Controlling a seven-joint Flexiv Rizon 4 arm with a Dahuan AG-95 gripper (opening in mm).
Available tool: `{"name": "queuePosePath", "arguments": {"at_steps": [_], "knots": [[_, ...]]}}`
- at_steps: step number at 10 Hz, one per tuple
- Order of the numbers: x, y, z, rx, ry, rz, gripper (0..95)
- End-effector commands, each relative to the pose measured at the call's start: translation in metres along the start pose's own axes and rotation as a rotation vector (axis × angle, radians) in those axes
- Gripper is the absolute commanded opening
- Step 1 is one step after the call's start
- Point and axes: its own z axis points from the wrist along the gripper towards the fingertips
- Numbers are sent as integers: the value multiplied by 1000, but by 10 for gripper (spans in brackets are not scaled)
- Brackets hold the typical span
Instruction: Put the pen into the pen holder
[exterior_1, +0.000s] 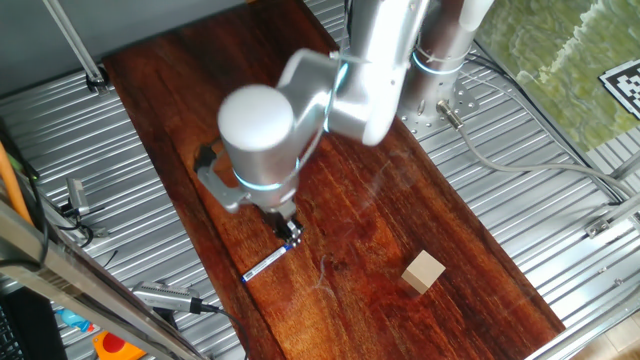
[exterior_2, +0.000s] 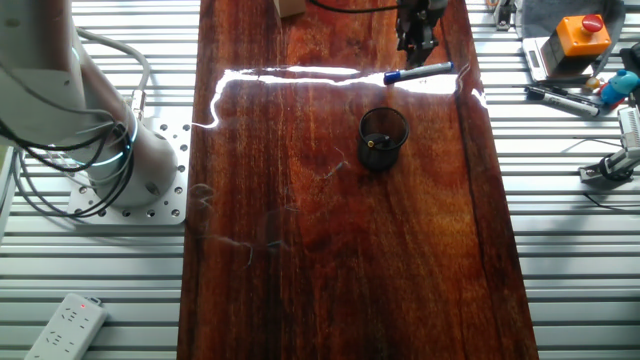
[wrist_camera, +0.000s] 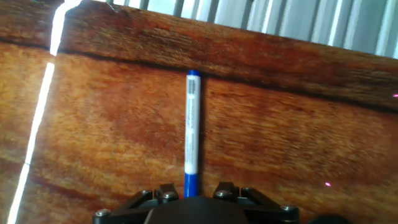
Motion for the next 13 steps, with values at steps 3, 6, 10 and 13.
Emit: {"name": "queuePosePath", "arguments": {"at_steps": [3,6,10,13], "knots": [[-1,3,9,-2,-3,-9,380],[-3,4,13,-4,-4,-11,380],[-10,7,21,-6,-7,-10,190],[-17,9,22,-3,-5,-11,190]]}}
